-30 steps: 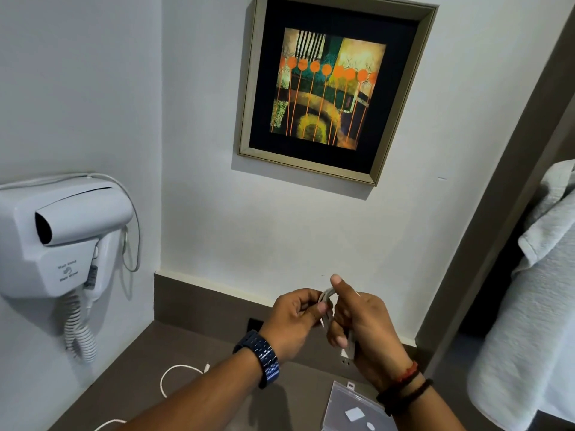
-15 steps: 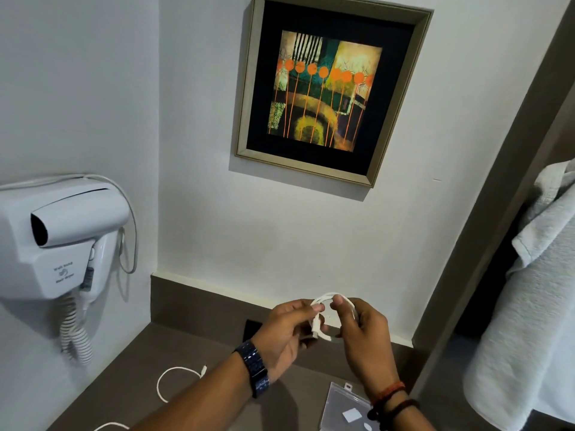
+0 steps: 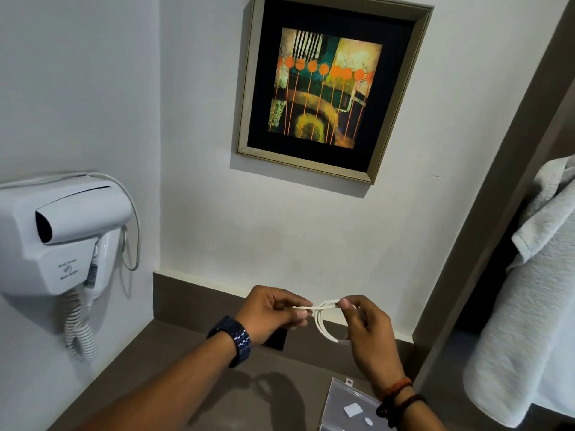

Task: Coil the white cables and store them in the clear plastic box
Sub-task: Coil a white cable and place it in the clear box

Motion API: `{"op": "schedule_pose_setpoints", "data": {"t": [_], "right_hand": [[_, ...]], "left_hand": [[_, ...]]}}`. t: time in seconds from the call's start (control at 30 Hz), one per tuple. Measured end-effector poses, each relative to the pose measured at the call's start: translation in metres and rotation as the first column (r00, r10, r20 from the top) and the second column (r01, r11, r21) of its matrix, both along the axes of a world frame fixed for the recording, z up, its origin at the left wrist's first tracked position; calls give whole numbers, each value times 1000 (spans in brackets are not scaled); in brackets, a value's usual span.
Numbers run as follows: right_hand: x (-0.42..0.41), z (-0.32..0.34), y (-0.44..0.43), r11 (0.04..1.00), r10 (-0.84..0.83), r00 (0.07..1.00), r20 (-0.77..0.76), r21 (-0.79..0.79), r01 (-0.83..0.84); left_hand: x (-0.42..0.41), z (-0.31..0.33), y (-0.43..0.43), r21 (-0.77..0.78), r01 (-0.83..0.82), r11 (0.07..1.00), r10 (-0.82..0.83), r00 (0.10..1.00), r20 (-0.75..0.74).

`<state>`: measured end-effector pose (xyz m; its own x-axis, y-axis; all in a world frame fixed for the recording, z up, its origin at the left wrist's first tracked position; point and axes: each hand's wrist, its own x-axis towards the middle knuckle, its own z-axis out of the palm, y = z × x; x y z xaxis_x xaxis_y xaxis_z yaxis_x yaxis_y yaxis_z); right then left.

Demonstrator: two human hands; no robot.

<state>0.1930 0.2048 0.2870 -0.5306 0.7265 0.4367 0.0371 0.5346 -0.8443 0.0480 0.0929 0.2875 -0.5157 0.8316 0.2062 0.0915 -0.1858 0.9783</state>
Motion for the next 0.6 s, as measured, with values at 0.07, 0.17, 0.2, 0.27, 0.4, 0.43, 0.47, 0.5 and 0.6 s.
{"op": "schedule_pose_setpoints", "data": {"t": [0.07,0.17,0.2,0.27,0.4,0.43,0.47,0.5,0.6], "right_hand": [[-1,-2,-1,995,28,999,-30,-95,-31],[-2,-8,-3,977,54,997,-57,-203,-65],[-2,-11,-3,972,55,997,-62,-227,-68],[-1,-16,-2,963,42,997,-70,-264,-59],[3,-32,0,953,-20,998,-59,-304,1],[4,-36,1,954,-29,998,-51,-300,12],[6,-42,1,954,-41,998,-40,-297,27],[8,-47,1,954,-53,998,-28,-297,42],[12,-66,1,947,-59,998,19,-315,63]], "left_hand": [[3,-7,2,35,-51,998,50,999,14],[15,-23,11,46,-234,971,236,972,-26],[19,-28,14,28,-282,959,283,958,-42],[27,-40,20,-25,-316,948,313,946,-83],[46,-56,32,-124,-272,954,279,959,44],[49,-58,34,-129,-237,963,255,956,146],[53,-61,35,-129,-199,971,226,942,248],[55,-63,36,-131,-177,975,210,925,316],[60,-78,39,-173,-162,972,215,908,359]]}}
